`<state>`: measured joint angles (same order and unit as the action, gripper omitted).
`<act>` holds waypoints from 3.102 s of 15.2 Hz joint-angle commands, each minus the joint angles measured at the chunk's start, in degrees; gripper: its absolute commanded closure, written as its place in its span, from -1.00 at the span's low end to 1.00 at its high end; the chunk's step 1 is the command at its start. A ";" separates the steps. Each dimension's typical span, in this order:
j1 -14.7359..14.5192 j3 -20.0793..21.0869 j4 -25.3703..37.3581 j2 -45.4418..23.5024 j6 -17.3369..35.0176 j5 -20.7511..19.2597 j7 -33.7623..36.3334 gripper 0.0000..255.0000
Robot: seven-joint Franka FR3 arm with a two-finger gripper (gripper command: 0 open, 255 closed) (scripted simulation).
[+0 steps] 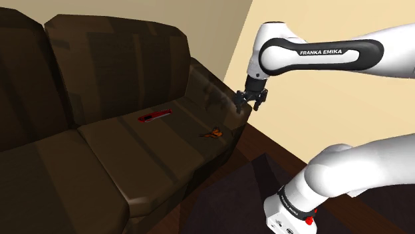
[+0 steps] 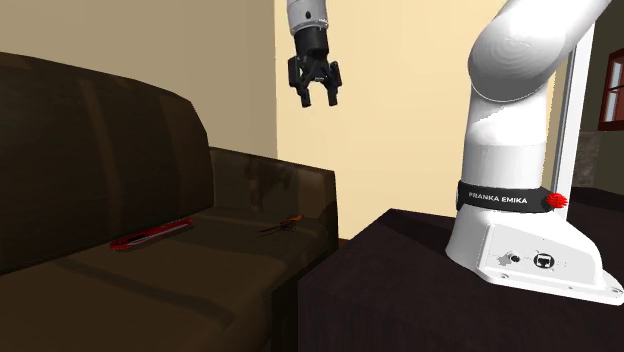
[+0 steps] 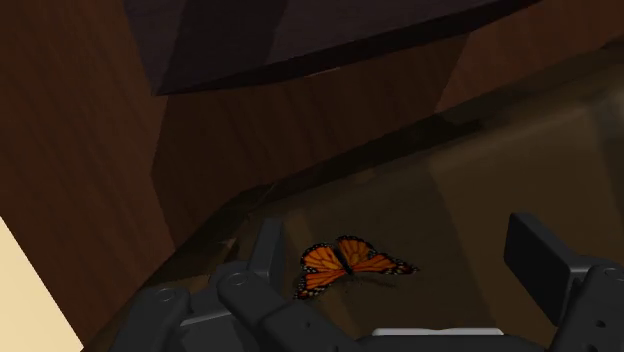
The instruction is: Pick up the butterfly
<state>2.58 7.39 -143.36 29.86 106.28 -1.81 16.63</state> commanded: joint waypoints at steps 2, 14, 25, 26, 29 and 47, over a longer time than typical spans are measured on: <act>1.47 1.30 0.42 -6.35 5.70 -1.24 4.52 -1.00; 6.33 2.23 9.30 -33.73 21.65 -11.84 24.17 -1.00; 6.14 -3.88 25.75 -57.75 26.96 -19.73 38.60 -1.00; 6.10 -4.51 27.54 -59.83 27.12 -19.99 39.51 -1.00; 6.09 -6.31 33.22 -66.02 27.35 -20.34 41.90 -1.00; 5.82 -7.47 36.90 -73.17 30.66 -21.20 43.77 1.00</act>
<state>8.39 -0.07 -106.51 -43.16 136.84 -23.01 60.39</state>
